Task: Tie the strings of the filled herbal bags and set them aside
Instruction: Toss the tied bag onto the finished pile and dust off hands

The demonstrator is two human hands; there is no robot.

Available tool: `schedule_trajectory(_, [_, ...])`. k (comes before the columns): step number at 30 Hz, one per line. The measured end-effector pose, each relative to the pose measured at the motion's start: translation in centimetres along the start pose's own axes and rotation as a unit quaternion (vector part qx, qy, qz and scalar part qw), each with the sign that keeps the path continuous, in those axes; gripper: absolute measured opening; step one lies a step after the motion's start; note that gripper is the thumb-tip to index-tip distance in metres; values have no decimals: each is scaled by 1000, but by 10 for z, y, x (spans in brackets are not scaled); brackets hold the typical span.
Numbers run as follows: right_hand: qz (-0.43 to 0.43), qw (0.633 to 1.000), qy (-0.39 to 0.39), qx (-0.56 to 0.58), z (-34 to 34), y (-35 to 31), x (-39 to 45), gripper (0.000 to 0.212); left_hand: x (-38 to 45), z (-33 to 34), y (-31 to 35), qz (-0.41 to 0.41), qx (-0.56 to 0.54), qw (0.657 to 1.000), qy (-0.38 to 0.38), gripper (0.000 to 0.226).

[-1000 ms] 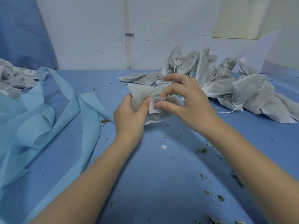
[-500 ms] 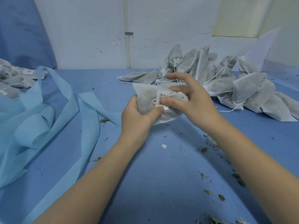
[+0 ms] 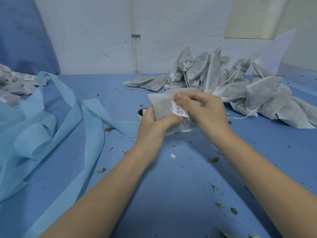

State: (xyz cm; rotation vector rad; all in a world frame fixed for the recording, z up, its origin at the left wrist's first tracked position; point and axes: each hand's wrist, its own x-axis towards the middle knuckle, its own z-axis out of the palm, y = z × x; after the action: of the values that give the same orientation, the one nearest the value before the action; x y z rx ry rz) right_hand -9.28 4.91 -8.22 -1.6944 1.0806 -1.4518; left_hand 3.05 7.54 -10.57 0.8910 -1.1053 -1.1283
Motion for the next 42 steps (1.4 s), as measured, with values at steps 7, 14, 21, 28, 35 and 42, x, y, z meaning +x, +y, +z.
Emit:
schedule_trajectory(7, [-40, 992, -103, -61, -6, -5, -2, 45, 5, -3, 7, -5, -49, 994, 93, 26])
schedule_trajectory(14, [109, 985, 19, 131, 19, 6, -8, 46, 10, -6, 7, 19, 12, 981, 191, 30])
schedule_trajectory(21, [178, 938, 90, 282, 39, 5, 1, 26, 11, -8, 10, -15, -8, 967, 254, 50])
schedule_trajectory(28, [86, 972, -126, 177, 99, -42, 45, 52, 11, -4, 10, 4, -16, 957, 290, 28])
schedule_trajectory(35, [131, 980, -100, 110, 110, -20, 48, 40, 12, -11, 6, -9, 42, 948, 316, 8])
schedule_trajectory(42, [122, 984, 62, -117, 84, 19, 61, 30, 9, -9, 4, 25, 112, 950, 290, 17])
